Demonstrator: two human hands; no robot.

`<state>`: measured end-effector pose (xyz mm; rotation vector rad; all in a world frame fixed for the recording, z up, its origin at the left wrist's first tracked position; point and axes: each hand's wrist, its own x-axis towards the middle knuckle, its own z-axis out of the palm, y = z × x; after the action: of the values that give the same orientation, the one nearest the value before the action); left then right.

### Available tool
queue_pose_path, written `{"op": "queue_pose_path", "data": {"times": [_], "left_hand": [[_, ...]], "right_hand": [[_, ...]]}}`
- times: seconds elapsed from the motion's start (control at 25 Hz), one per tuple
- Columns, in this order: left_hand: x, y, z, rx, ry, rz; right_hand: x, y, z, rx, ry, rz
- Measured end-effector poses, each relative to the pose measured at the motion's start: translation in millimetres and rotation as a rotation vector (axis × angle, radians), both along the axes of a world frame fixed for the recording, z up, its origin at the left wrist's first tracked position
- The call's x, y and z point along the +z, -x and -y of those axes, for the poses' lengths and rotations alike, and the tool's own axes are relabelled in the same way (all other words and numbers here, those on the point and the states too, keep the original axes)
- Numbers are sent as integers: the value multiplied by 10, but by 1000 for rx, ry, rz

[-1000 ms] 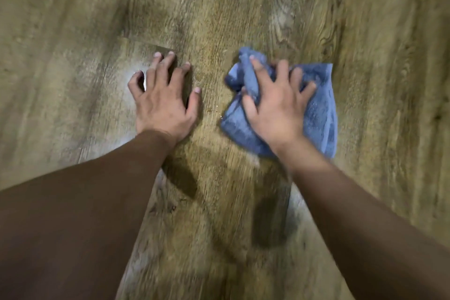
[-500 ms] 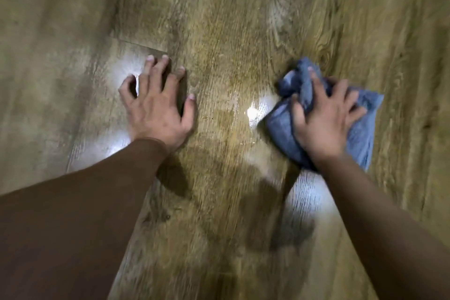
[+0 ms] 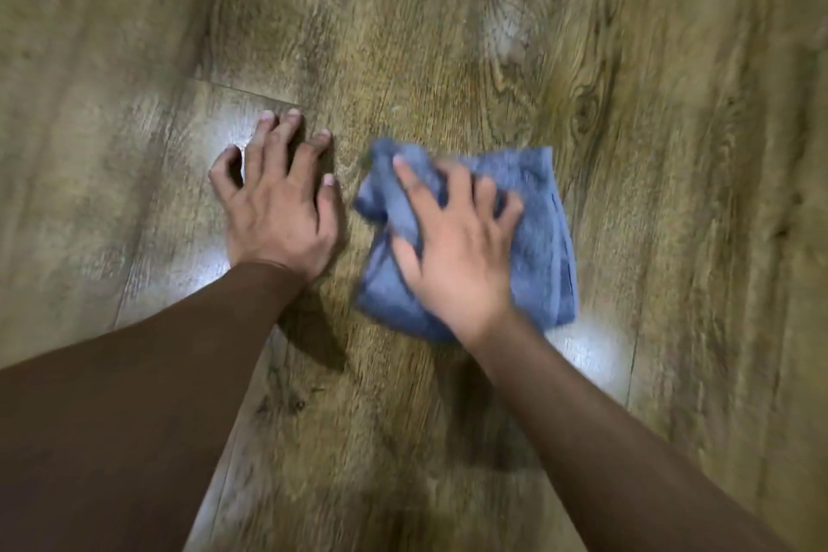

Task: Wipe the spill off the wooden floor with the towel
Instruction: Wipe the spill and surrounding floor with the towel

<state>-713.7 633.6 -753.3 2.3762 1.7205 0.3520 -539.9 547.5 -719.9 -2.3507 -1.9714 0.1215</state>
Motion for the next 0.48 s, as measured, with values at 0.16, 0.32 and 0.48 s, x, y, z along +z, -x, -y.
{"op": "queue_pose_path", "data": {"times": [0.16, 0.32, 0.48], "left_hand": [[-10, 26, 2, -13, 3, 20], [1, 24, -4, -12, 15, 16], [-3, 24, 2, -8, 2, 24]], "right_hand": [[5, -232, 795, 20, 66, -25], [5, -709, 897, -96, 69, -26], [-12, -1025, 399, -315, -1, -32]]}}
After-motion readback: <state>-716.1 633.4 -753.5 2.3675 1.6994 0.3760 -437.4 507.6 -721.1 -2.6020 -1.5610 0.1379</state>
